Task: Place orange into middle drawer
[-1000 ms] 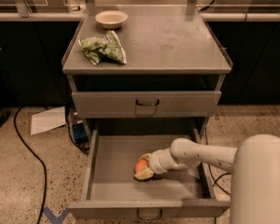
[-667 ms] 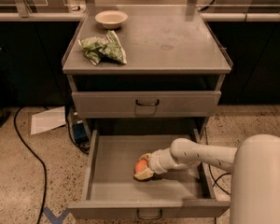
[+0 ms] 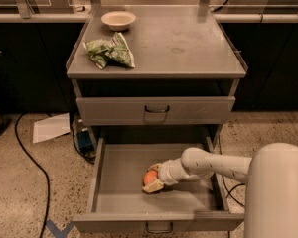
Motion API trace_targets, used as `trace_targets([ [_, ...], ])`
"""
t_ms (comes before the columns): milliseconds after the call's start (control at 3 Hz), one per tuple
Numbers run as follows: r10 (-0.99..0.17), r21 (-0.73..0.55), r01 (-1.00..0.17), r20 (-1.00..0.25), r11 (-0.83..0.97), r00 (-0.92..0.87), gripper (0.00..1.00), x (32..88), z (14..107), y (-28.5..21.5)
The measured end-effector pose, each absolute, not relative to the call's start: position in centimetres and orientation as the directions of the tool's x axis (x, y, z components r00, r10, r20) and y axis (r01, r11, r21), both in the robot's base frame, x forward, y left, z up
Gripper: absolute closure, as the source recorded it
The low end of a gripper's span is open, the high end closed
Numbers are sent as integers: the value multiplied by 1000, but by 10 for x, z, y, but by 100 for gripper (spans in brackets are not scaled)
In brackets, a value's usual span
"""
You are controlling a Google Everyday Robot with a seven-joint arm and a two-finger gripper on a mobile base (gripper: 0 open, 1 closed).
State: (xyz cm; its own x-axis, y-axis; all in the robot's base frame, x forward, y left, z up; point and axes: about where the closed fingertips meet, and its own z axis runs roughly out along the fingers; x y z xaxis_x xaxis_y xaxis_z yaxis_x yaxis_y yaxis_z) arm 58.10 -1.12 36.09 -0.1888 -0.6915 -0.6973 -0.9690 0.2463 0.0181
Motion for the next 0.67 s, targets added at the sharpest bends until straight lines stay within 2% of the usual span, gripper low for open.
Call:
trace_targets([
  [333, -691, 18, -969, -697, 246, -189, 0, 581, 361, -11],
  [667, -691, 18, -969, -697, 246, -189, 0, 581, 361, -11],
])
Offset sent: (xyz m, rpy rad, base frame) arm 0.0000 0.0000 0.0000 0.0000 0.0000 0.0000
